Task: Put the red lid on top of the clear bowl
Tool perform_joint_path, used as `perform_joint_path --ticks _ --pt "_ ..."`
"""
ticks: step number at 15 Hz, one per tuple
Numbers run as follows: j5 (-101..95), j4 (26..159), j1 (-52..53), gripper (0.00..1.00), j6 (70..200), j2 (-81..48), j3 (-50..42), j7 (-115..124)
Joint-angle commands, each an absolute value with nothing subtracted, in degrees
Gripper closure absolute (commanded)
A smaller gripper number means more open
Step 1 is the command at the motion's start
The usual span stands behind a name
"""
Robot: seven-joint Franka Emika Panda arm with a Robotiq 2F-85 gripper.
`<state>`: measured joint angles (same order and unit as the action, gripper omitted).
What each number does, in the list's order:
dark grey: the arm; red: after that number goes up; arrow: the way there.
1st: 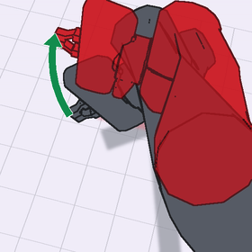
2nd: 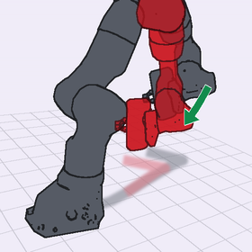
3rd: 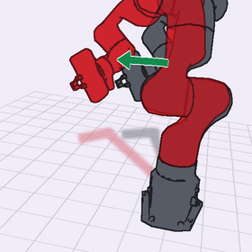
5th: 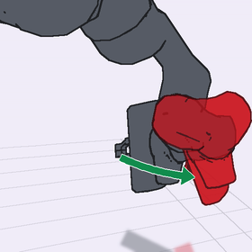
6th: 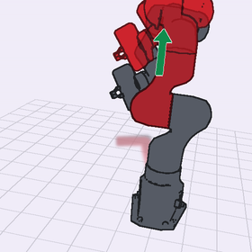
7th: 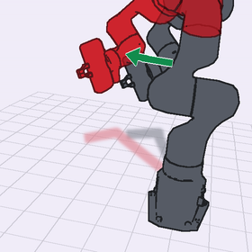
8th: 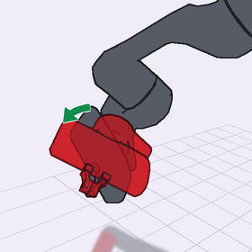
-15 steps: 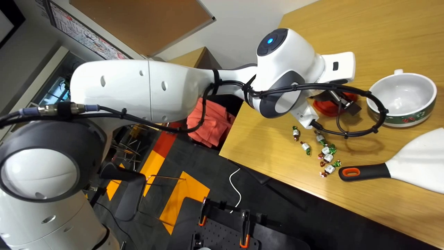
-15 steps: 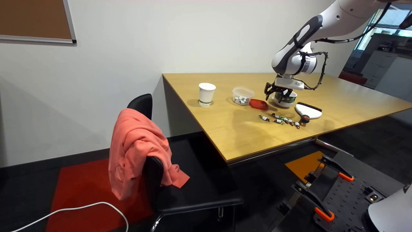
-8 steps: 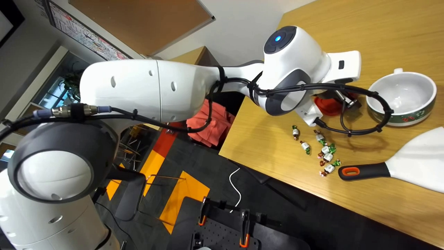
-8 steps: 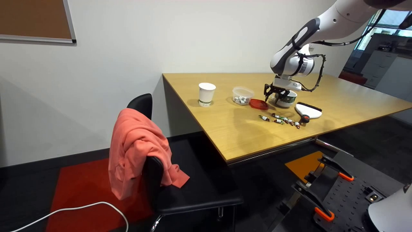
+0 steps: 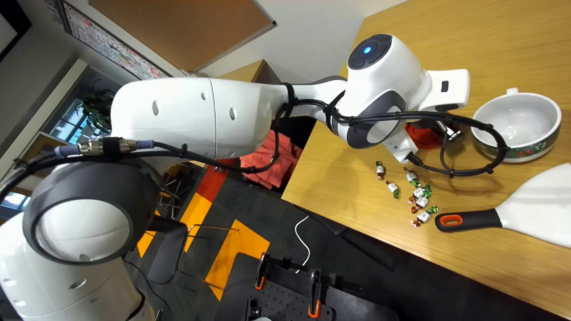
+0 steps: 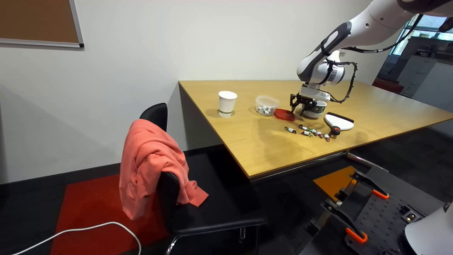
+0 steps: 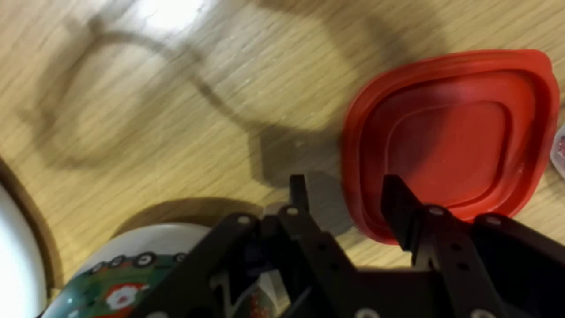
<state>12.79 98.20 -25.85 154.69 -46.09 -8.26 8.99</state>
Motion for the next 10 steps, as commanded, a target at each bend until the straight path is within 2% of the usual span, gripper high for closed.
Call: perform_joint_path --ticks 1,10 --pt "14.5 95.7 -26.8 0.54 151.8 -47.1 -7.4 7.1" --pt "14.1 93.1 -26.5 0.60 149.4 -49.0 -7.6 7.5"
